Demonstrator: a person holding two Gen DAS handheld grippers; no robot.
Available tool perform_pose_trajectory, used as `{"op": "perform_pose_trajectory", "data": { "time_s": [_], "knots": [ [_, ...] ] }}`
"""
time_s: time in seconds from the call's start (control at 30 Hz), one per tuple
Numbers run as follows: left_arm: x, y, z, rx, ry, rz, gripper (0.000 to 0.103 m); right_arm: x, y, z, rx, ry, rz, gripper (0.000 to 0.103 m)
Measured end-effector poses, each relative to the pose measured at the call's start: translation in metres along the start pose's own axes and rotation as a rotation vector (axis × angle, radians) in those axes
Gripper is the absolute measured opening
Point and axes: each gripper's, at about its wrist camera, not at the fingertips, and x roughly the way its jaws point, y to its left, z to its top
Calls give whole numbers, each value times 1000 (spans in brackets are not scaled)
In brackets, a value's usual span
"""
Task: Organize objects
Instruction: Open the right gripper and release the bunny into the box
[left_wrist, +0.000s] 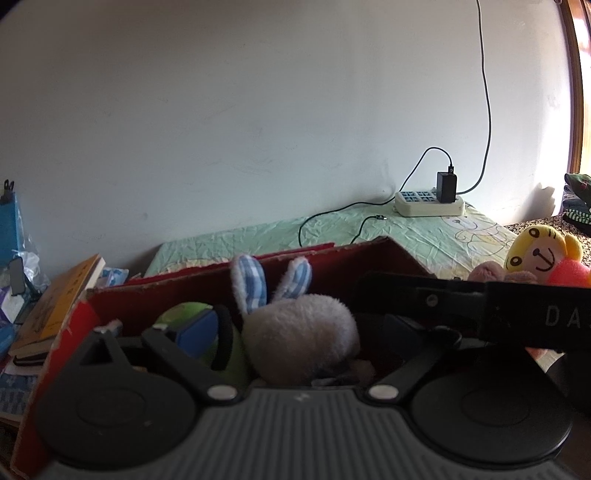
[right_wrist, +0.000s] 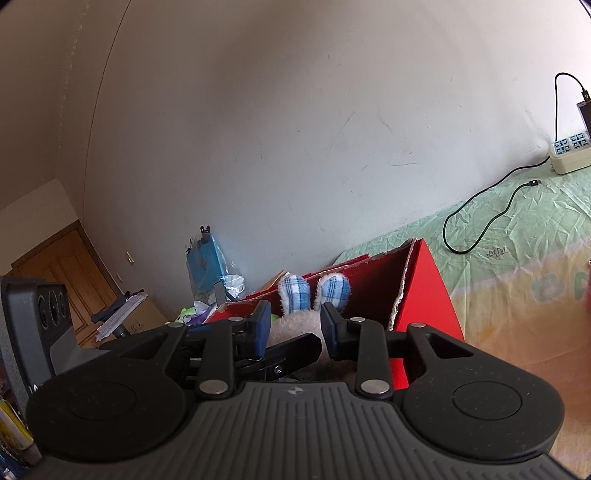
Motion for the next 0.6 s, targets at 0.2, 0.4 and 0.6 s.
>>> {"op": "perform_pose_trajectory", "data": {
  "time_s": [0.2,0.4,0.6],
  "knots": [
    [2,-3,0,11,4,37,96,0,0,-1,-4,-1,-12,32],
    [3,-6,-2,12,9,72,96,0,1,-2,-9,-8,-27,32],
    [4,-7,-1,7,15,96,96,0,3,-3,-24,-17,-48,32]
  ]
}}
